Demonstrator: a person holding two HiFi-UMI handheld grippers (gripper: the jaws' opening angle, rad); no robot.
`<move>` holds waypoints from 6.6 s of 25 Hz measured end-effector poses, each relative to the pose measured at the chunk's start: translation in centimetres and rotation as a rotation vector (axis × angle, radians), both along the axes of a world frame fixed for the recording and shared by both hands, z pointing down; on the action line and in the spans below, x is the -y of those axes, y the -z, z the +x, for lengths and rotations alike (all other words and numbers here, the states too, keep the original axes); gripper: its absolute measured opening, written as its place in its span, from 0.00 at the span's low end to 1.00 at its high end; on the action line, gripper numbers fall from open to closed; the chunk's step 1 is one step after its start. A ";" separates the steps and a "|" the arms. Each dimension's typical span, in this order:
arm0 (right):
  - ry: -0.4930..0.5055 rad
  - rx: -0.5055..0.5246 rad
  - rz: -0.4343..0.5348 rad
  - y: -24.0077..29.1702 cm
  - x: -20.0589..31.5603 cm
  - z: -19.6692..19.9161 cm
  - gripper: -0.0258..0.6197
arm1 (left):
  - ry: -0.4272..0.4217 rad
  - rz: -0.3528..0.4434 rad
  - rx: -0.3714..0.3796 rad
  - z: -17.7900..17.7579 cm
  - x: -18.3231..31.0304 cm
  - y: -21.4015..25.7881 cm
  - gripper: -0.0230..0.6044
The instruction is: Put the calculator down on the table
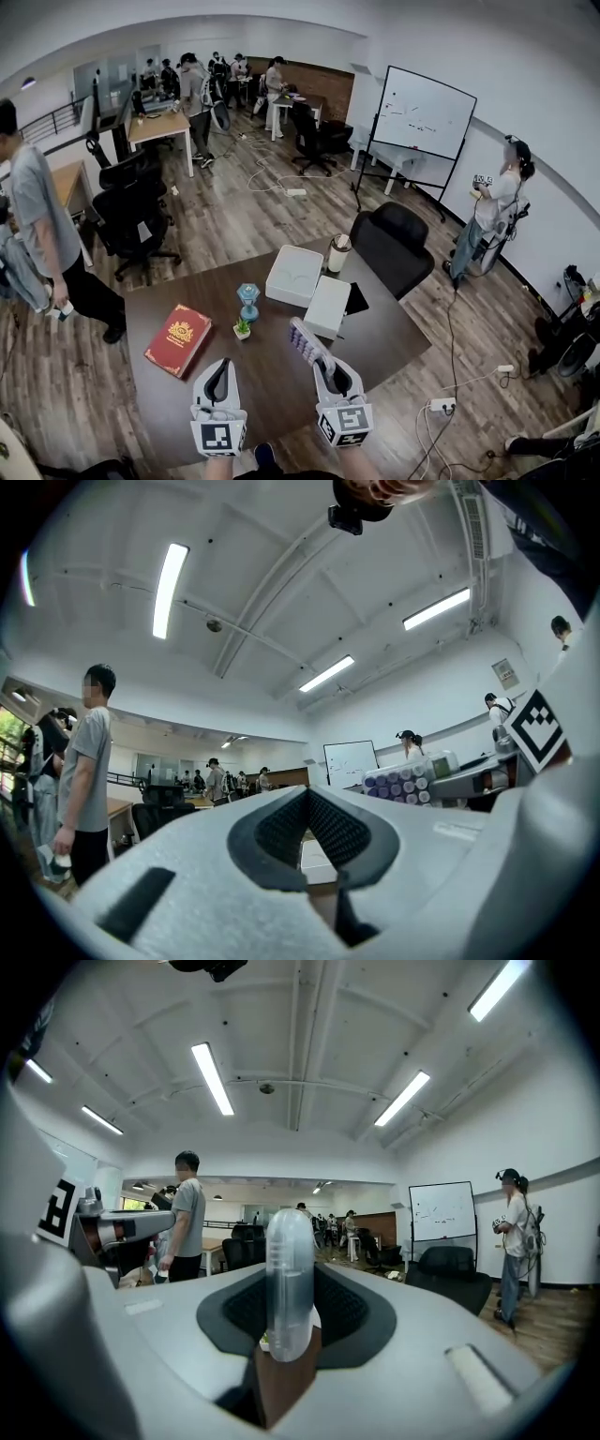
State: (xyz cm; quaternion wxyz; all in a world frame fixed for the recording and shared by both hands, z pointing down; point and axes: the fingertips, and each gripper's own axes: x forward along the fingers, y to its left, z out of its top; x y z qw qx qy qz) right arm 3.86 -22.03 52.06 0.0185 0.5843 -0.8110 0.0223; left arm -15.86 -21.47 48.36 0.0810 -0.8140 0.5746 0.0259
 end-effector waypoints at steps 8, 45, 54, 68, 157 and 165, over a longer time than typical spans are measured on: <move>-0.031 -0.038 0.001 0.1 4.9 0.2 0.22 | -0.046 -0.012 -0.005 1.0 6.1 -0.4 0.03; 0.107 0.481 -0.175 -2.6 17.4 2.7 0.22 | 0.050 0.002 -0.030 3.0 15.0 -0.1 0.03; 0.105 1.276 -0.379 -5.4 17.8 3.3 0.22 | 0.055 -0.006 -0.035 2.5 14.5 -0.1 0.03; 0.031 1.505 -0.454 -9.8 18.0 3.2 0.22 | 0.065 -0.002 -0.034 2.3 14.3 -0.1 0.03; -0.047 1.538 -0.699 -20.8 19.0 -2.4 0.91 | 0.082 -0.077 -0.098 0.8 14.9 -1.7 0.03; 0.137 1.502 -0.507 -11.2 20.0 -2.0 0.91 | 0.106 -0.074 -0.111 0.2 14.7 -1.9 0.03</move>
